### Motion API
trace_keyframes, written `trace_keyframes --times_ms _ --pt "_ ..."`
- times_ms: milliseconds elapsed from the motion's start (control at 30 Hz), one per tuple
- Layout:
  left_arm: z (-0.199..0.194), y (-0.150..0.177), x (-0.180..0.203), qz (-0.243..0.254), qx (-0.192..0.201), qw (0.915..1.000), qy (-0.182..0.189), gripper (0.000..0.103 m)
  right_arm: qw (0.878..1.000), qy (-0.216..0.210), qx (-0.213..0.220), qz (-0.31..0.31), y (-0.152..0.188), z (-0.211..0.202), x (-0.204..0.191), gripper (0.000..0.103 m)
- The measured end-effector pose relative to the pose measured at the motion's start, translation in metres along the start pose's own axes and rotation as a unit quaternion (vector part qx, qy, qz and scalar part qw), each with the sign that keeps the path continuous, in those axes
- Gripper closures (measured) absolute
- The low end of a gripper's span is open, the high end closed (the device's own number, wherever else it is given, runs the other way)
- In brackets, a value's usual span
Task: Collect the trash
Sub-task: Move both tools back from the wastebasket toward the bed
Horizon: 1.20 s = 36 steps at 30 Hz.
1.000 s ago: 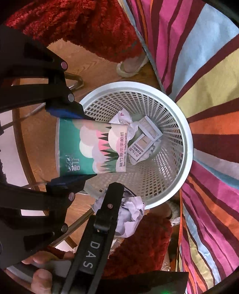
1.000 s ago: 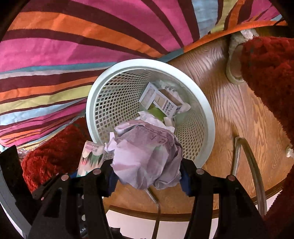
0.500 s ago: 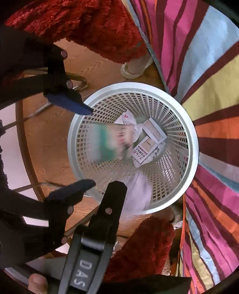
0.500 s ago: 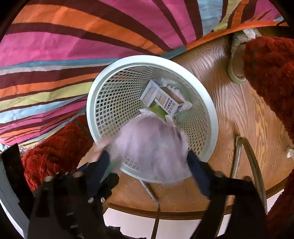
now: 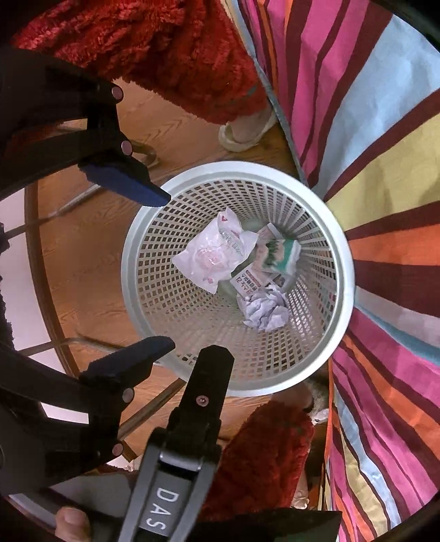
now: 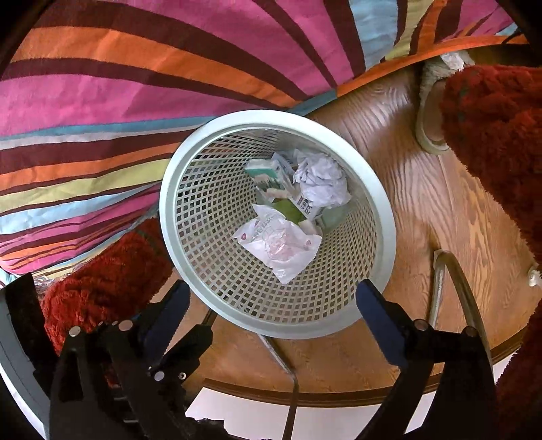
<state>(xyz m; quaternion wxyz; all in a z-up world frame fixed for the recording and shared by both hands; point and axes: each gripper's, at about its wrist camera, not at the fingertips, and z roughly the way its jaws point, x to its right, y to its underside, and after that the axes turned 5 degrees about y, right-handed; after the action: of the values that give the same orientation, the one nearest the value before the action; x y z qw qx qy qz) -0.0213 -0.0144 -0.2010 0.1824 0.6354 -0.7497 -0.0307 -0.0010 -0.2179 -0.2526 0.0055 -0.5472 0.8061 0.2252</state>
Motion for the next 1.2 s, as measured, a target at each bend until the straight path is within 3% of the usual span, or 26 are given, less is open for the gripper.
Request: trace_keyframes --times_ms 300,567,667,767,1000,1200 --pt "-0.029 0.003 0.006 0.01 0.065 0.9976 -0.02 0.026 0.999 -0.003 0.046 -0.001 0.008 -0.022 0.001 0.008" --pt "-0.07 0.017 0.02 0.044 0.15 0.987 -0.037 0.026 0.992 -0.023 0.122 -0.029 0.023 -0.064 -0.004 0.008" --pt "-0.089 0.022 0.026 0.056 0.182 0.981 -0.036 0.026 0.985 -0.03 0.162 -0.05 0.029 -0.09 -0.008 0.008" --pt "-0.106 0.024 0.027 0.061 0.211 0.9751 -0.034 0.026 0.969 -0.019 0.23 -0.083 0.038 -0.124 -0.019 0.008" --pt "-0.141 0.027 0.029 0.068 0.277 0.958 -0.029 0.026 0.949 -0.024 0.296 -0.108 0.042 -0.159 -0.032 0.008" --pt "-0.178 0.028 0.026 0.075 0.352 0.9318 -0.044 0.026 0.933 -0.026 0.341 -0.115 0.038 -0.181 -0.039 0.008"
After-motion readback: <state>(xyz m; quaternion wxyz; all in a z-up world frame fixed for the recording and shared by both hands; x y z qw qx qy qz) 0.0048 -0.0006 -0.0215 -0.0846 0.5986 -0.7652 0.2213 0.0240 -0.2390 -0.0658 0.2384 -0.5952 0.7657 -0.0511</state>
